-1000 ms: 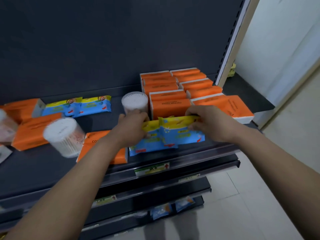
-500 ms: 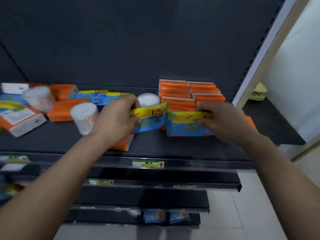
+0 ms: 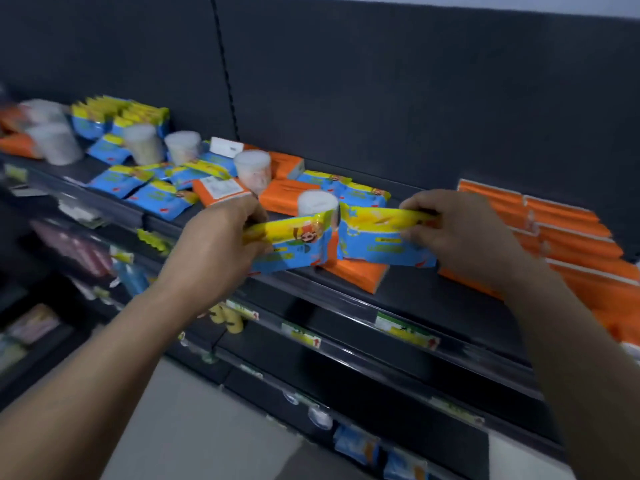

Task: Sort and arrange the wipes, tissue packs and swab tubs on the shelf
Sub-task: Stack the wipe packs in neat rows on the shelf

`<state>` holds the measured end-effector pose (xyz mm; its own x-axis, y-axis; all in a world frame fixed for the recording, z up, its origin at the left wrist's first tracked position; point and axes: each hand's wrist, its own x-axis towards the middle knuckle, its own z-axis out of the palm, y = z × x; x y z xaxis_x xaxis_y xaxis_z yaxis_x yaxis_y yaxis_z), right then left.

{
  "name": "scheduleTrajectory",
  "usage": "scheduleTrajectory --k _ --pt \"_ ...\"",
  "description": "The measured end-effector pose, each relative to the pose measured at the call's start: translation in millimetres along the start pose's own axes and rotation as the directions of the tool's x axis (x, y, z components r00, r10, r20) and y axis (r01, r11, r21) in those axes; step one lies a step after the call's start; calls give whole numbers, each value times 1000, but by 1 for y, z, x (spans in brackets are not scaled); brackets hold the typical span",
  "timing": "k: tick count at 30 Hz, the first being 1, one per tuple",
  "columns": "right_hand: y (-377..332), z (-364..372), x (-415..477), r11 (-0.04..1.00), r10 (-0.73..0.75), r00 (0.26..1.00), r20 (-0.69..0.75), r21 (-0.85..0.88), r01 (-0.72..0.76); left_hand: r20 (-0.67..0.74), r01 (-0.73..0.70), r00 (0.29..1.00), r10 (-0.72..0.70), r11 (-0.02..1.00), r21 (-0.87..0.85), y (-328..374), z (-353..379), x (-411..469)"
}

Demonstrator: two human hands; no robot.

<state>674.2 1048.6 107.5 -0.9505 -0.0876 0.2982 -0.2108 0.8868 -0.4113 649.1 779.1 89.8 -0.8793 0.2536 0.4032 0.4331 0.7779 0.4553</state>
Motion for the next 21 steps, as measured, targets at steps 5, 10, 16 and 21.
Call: scheduleTrajectory --k 5,10,16,21 --pt "-66 39 39 999 -47 999 9 23 47 -50 78 996 -78 997 11 -62 -45 -9" --pt "-134 83 77 996 -86 996 26 11 85 -85 134 987 -134 991 -6 -138 -91 -12" --pt "-205 137 121 995 -101 993 60 9 101 -94 180 980 -178 983 19 -221 -138 -13" --pt "-254 179 163 991 -132 986 98 17 131 -117 242 964 -237 970 24 -283 -168 -10"
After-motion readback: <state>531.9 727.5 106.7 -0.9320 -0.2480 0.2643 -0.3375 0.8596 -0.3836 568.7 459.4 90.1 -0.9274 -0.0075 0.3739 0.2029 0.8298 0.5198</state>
